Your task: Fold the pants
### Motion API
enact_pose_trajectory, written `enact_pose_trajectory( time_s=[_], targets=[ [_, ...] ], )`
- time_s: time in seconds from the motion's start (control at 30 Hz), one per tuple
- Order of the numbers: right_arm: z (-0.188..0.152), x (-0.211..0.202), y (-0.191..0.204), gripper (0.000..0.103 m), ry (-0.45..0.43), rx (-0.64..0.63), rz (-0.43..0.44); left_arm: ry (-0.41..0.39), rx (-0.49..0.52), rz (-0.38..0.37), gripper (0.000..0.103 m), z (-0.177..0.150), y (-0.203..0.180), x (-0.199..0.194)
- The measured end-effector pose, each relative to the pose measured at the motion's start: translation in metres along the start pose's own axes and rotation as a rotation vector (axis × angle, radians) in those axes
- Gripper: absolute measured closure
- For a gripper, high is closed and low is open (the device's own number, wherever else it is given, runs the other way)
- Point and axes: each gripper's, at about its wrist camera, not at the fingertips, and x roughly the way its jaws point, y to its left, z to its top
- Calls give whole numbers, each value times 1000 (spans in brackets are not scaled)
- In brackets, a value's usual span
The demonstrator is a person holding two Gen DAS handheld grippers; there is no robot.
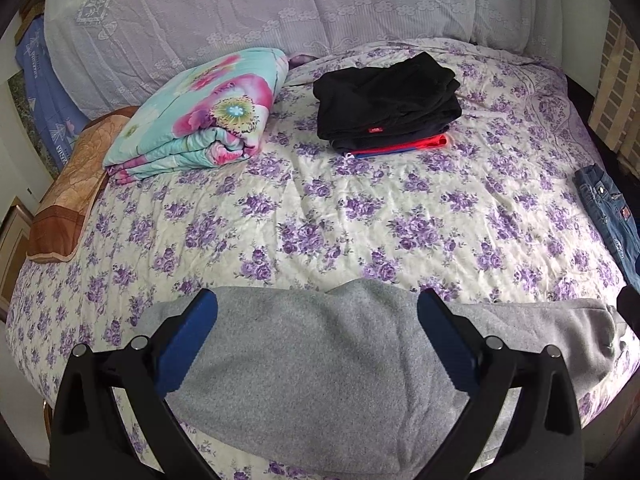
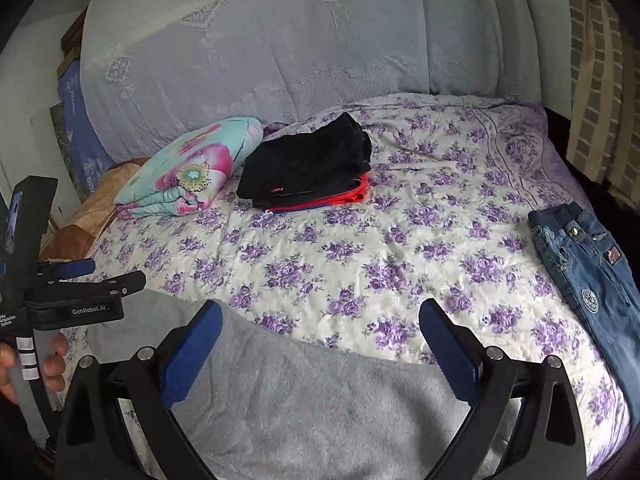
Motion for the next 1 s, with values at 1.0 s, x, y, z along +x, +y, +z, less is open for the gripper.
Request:
enact_pose_trajectory(
  time_s=[1.0],
  targets=[
    [-26,-51,33,4,-60,125,-41,-72,124,-109,5,-9,7,-25]
  ],
)
